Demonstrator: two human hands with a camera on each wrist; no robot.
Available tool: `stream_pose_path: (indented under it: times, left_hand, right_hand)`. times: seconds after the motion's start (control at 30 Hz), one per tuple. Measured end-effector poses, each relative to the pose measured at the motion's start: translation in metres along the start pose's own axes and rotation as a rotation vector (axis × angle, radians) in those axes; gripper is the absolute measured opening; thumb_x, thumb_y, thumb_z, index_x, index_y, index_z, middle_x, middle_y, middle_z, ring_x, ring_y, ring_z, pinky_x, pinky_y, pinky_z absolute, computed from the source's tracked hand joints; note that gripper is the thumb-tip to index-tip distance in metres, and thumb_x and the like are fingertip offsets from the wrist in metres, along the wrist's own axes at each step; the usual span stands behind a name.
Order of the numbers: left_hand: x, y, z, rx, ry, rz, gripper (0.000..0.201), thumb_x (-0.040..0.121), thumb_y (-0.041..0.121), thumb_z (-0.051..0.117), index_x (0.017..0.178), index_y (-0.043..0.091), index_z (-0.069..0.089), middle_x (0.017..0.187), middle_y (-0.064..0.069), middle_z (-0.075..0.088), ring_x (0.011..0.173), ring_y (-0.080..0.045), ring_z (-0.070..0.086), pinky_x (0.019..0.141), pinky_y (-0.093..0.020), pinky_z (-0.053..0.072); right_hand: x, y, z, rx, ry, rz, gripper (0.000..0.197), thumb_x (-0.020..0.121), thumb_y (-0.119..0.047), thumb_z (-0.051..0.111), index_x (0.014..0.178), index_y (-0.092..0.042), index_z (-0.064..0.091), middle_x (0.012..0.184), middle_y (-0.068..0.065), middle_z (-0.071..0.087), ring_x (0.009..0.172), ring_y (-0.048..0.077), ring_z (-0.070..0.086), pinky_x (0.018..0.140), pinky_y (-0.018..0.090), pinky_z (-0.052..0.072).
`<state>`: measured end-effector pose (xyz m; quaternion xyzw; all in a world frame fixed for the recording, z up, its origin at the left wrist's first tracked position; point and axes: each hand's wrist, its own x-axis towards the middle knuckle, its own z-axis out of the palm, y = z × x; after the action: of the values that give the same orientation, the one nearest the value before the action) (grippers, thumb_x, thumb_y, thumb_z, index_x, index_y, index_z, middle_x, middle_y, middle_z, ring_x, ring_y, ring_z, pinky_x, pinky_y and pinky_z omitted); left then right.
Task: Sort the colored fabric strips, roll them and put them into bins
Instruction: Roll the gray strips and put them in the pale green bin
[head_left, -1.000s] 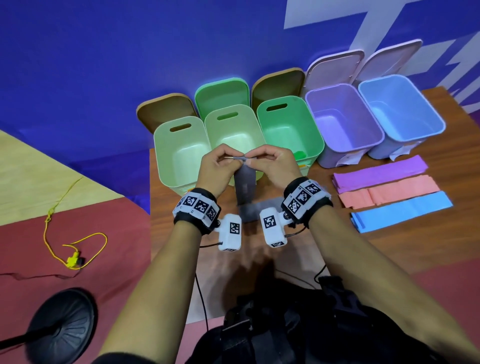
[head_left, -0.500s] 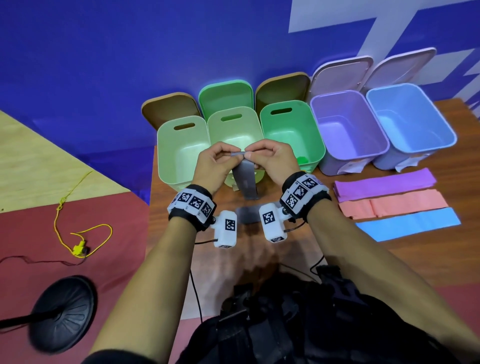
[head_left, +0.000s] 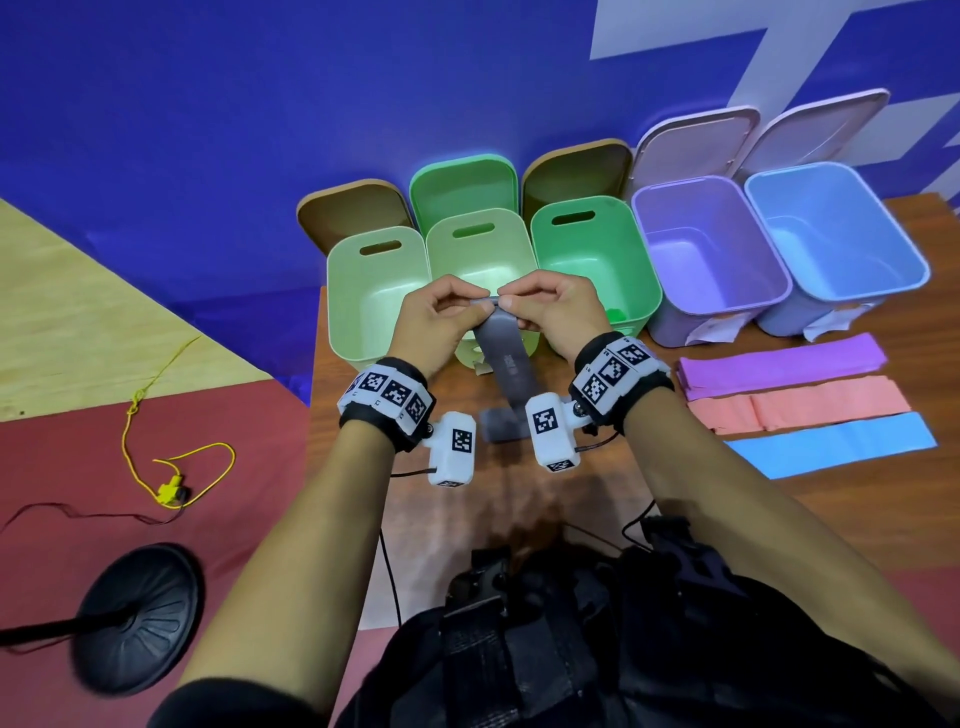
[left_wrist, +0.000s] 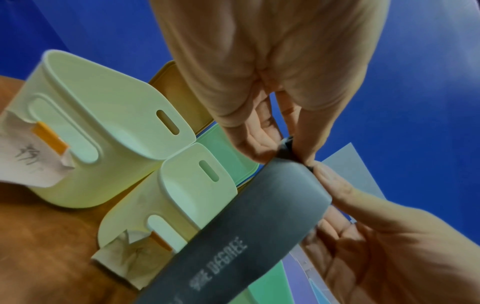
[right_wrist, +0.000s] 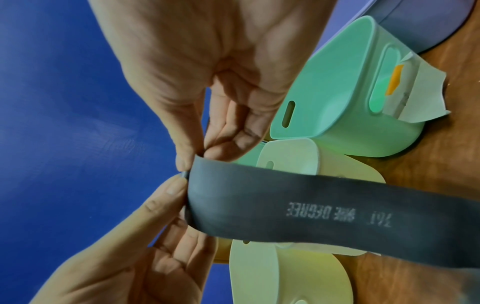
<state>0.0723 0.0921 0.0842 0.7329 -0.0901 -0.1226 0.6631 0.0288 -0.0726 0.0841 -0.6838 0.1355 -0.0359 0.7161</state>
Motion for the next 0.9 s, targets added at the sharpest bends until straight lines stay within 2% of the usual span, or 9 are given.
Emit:
stream_pose_path:
  times: [0.07, 0.2, 0.3, 0.43, 0.53, 0.6, 0.67, 0.77, 0.9]
  left_hand:
    - [0.000, 0.002, 0.001, 0.002, -0.003, -0.006, 0.012, 0.081, -0.004, 0.073, 0.088, 0.005, 0.069, 0.091, -0.020, 0.072, 0.085, -0.023, 0.069, 0.087, -0.036, 0.057]
    - [0.000, 0.007, 0.004, 0.005, -0.009, -0.019, 0.012, 0.081, -0.007, 0.070, 0.089, 0.002, 0.068, 0.085, -0.012, 0.070, 0.078, -0.015, 0.066, 0.077, -0.025, 0.053]
    - [0.000, 0.007, 0.006, -0.027, -0.006, -0.018, 0.011, 0.083, -0.003, 0.071, 0.094, -0.003, 0.068, 0.086, -0.012, 0.069, 0.080, -0.015, 0.066, 0.077, -0.026, 0.053]
    - [-0.001, 0.006, 0.006, -0.016, 0.012, -0.021, 0.012, 0.083, -0.001, 0.072, 0.094, -0.001, 0.068, 0.086, -0.010, 0.072, 0.081, -0.015, 0.070, 0.078, -0.026, 0.053]
    - [-0.003, 0.005, 0.007, -0.024, 0.022, -0.014, 0.013, 0.083, -0.003, 0.072, 0.094, 0.000, 0.067, 0.087, -0.011, 0.073, 0.083, -0.018, 0.071, 0.079, -0.026, 0.055]
    - [-0.003, 0.004, 0.007, -0.029, 0.019, -0.006, 0.015, 0.082, -0.006, 0.072, 0.093, 0.002, 0.067, 0.089, -0.013, 0.073, 0.085, -0.019, 0.071, 0.081, -0.028, 0.056]
    - [-0.001, 0.003, 0.007, -0.034, 0.005, -0.010, 0.016, 0.082, -0.006, 0.071, 0.095, 0.004, 0.067, 0.091, -0.012, 0.073, 0.087, -0.019, 0.070, 0.084, -0.029, 0.056]
    - [-0.001, 0.001, 0.008, -0.052, -0.026, -0.044, 0.013, 0.085, 0.002, 0.072, 0.097, 0.007, 0.068, 0.092, -0.015, 0.072, 0.087, -0.019, 0.069, 0.086, -0.032, 0.056]
    - [-0.002, 0.001, 0.012, -0.033, -0.028, -0.034, 0.011, 0.085, 0.000, 0.071, 0.094, 0.006, 0.070, 0.090, -0.017, 0.071, 0.083, -0.018, 0.069, 0.081, -0.030, 0.056]
  right_hand:
    - [0.000, 0.000, 0.000, 0.004, -0.003, -0.004, 0.012, 0.083, 0.001, 0.075, 0.084, -0.010, 0.074, 0.069, 0.000, 0.070, 0.058, 0.005, 0.061, 0.062, 0.017, 0.050]
    - [0.001, 0.001, -0.003, 0.019, -0.017, -0.031, 0.014, 0.080, 0.004, 0.076, 0.084, -0.009, 0.074, 0.079, 0.007, 0.073, 0.072, 0.011, 0.069, 0.072, 0.020, 0.054]
    - [0.003, 0.002, -0.006, 0.014, -0.030, -0.043, 0.015, 0.078, 0.002, 0.078, 0.082, -0.013, 0.075, 0.080, 0.005, 0.075, 0.078, 0.014, 0.070, 0.078, 0.025, 0.055]
    - [0.002, 0.003, -0.007, 0.028, -0.056, -0.042, 0.013, 0.078, -0.001, 0.079, 0.084, -0.012, 0.075, 0.086, 0.006, 0.075, 0.083, 0.015, 0.070, 0.087, 0.029, 0.056]
    - [0.001, 0.005, -0.005, 0.068, -0.055, 0.012, 0.014, 0.082, -0.005, 0.078, 0.091, -0.015, 0.075, 0.093, 0.014, 0.075, 0.084, 0.017, 0.069, 0.085, 0.030, 0.057]
    - [0.001, 0.006, -0.005, 0.065, -0.039, 0.020, 0.015, 0.082, -0.003, 0.077, 0.090, -0.016, 0.074, 0.092, 0.016, 0.074, 0.081, 0.017, 0.069, 0.082, 0.030, 0.057]
    - [0.001, 0.005, -0.007, 0.046, -0.023, -0.003, 0.018, 0.081, 0.000, 0.077, 0.087, -0.016, 0.074, 0.088, 0.012, 0.073, 0.079, 0.015, 0.069, 0.080, 0.027, 0.056]
    - [0.000, 0.004, -0.009, 0.029, -0.007, -0.036, 0.021, 0.079, 0.003, 0.077, 0.085, -0.016, 0.073, 0.087, 0.008, 0.075, 0.081, 0.015, 0.071, 0.083, 0.027, 0.057]
    - [-0.002, 0.005, -0.013, 0.013, 0.008, -0.036, 0.023, 0.076, 0.008, 0.076, 0.086, -0.013, 0.073, 0.085, 0.005, 0.075, 0.079, 0.013, 0.071, 0.079, 0.025, 0.056]
